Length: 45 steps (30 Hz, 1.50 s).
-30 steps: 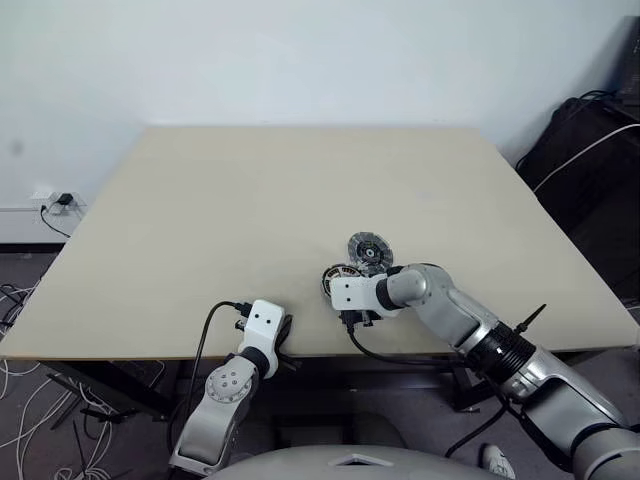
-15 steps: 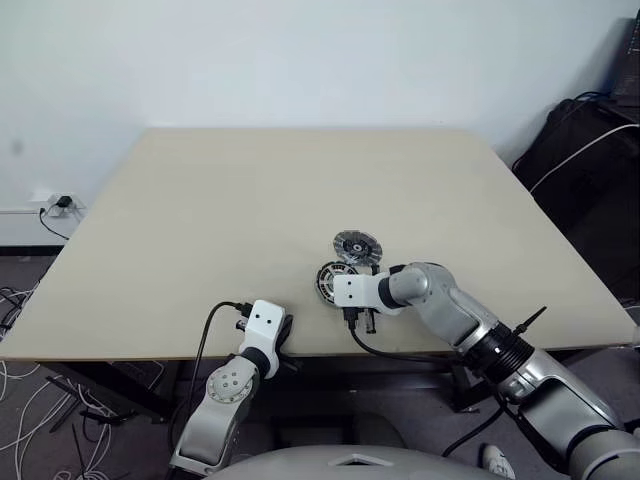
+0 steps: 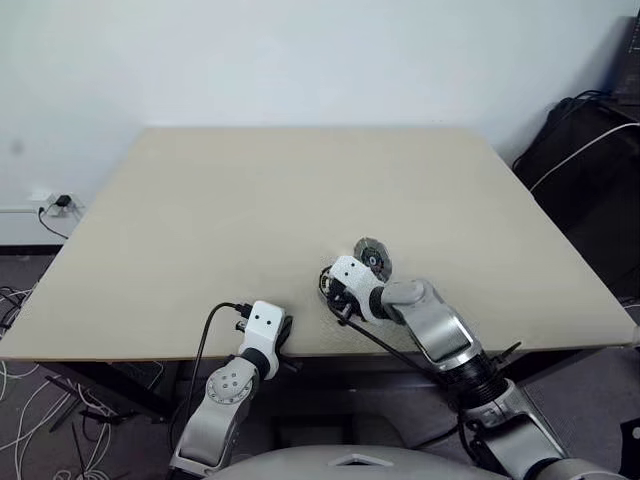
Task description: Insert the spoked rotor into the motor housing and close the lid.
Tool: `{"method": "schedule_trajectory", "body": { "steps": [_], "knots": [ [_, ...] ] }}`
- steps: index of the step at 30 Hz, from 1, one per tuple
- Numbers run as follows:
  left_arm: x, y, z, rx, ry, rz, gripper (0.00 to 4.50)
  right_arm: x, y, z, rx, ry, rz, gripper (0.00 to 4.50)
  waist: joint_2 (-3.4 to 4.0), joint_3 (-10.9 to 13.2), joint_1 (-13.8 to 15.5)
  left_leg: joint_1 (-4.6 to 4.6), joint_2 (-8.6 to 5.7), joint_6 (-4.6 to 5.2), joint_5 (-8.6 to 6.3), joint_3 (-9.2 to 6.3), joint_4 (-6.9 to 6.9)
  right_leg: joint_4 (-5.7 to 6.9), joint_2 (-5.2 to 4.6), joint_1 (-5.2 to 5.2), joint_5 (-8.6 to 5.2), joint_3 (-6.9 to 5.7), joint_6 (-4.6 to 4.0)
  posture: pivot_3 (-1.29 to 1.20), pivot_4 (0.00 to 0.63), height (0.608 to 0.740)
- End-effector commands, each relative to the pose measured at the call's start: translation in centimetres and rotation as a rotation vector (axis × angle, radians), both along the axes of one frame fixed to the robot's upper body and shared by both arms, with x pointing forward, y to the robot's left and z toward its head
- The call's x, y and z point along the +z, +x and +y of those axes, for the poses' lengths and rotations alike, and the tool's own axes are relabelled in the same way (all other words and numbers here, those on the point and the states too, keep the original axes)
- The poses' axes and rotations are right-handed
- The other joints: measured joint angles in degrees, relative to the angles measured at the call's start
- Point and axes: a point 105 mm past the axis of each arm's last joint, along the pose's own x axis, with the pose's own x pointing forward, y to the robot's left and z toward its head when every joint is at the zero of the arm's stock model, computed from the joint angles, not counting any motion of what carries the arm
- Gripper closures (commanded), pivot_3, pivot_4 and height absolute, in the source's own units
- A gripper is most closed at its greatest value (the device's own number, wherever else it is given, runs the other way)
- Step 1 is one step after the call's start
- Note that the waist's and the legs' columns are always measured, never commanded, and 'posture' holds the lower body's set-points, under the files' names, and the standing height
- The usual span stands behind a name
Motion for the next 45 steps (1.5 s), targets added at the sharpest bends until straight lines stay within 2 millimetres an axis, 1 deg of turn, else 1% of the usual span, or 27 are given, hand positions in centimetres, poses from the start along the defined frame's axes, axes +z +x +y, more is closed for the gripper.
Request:
{"method": "schedule_trajectory", "body": {
  "steps": [1,5,9,21,23,24,27,32,38,41,44,45],
  "knots": [
    [1.0,0.4,-0.6,-0.016,-0.03,-0.038,4.5,2.0,0.2,0.5,-0.056,0.061,-0.024,4.4,0.0,0.0,0.0,-0.03,-0.01,0.0,0.0,-0.01,0.0,-0.01,0.0,-0.02,0.0,0.0,0.0,0.0,0.0,0.74],
    [1.0,0.4,-0.7,-0.02,-0.03,-0.038,4.5,1.5,0.8,0.4,-0.15,0.058,-0.01,4.4,0.01,0.01,-0.09,-0.03,-0.02,0.0,0.0,-0.01,0.0,-0.02,-0.01,-0.02,0.0,-0.02,0.0,0.0,0.0,0.74],
    [1.0,0.4,-0.6,-0.016,-0.031,-0.038,4.5,1.2,1.4,0.4,-0.194,0.057,-0.021,4.4,0.02,0.0,-0.1,-0.03,-0.03,-0.01,0.0,-0.02,0.0,-0.01,0.0,0.0,0.0,-0.04,0.0,0.0,0.0,0.74],
    [1.1,0.4,-0.6,-0.007,-0.031,-0.039,4.5,0.4,2.2,1.0,-0.22,0.064,-0.043,4.4,0.02,0.0,-0.2,0.05,-0.04,-0.02,0.02,-0.01,0.02,-0.01,0.0,0.1,0.02,-0.04,0.05,0.0,0.0,0.74],
    [1.1,0.4,-0.6,-0.006,-0.032,-0.038,4.5,0.6,2.0,1.4,-0.2,0.078,-0.043,3.68,0.02,0.0,-0.3,0.07,-0.04,-0.02,0.03,-0.01,0.03,-0.01,0.0,0.13,0.03,-0.03,0.06,0.0,0.0,0.74],
    [1.1,0.4,-0.5,-0.006,-0.032,-0.038,4.5,0.7,1.9,1.7,-0.183,0.085,-0.053,3.47,0.02,0.0,-0.31,0.08,-0.04,-0.02,0.04,-0.01,0.03,-0.01,0.0,0.14,0.03,-0.03,0.07,0.0,0.0,0.74],
    [1.1,0.4,-0.5,-0.006,-0.032,-0.038,4.5,1.9,1.5,3.2,-0.117,0.164,-0.089,2.51,0.02,0.0,-0.61,0.07,-0.03,-0.02,0.04,-0.01,0.03,-0.01,0.0,0.11,0.03,-0.03,0.07,0.0,0.0,0.74],
    [1.1,0.4,-0.5,-0.008,-0.03,-0.038,4.5,3.9,0.8,4.9,-0.063,0.306,-0.092,2.51,0.02,0.01,-0.87,0.03,-0.01,-0.03,0.03,-0.04,-0.04,-0.01,0.05,0.05,0.02,-0.03,0.05,0.0,0.0,0.74],
    [1.1,0.4,-0.5,-0.013,-0.027,-0.038,4.5,7.8,0.5,6.6,-0.042,0.57,-0.115,2.51,0.02,0.0,-0.82,0.04,0.0,-0.03,0.03,-0.04,-0.03,-0.02,0.04,0.07,0.02,-0.03,0.06,0.0,0.0,0.74],
    [1.0,0.4,-0.5,-0.014,-0.028,-0.037,4.5,10.1,0.0,7.2,-0.021,0.714,-0.119,3.11,0.02,0.01,-0.81,0.03,0.0,-0.03,0.02,-0.05,-0.04,-0.02,0.04,0.06,0.02,-0.03,0.06,0.0,0.0,0.74],
    [1.0,0.4,-0.4,-0.01,-0.027,-0.037,4.5,12.5,-0.9,7.6,0.034,0.845,-0.139,4.14,0.03,0.01,-0.81,0.03,0.01,-0.03,0.02,-0.06,-0.04,-0.02,0.04,0.06,0.02,-0.03,0.06,0.0,0.0,0.74],
    [1.0,0.4,-0.4,-0.007,-0.027,-0.038,4.5,13.0,-1.1,7.6,0.047,0.871,-0.146,4.46,0.03,0.01,-0.8,0.02,0.01,-0.03,0.02,-0.06,-0.04,-0.02,0.04,0.06,0.02,-0.03,0.06,0.0,0.0,0.74]
  ]
}}
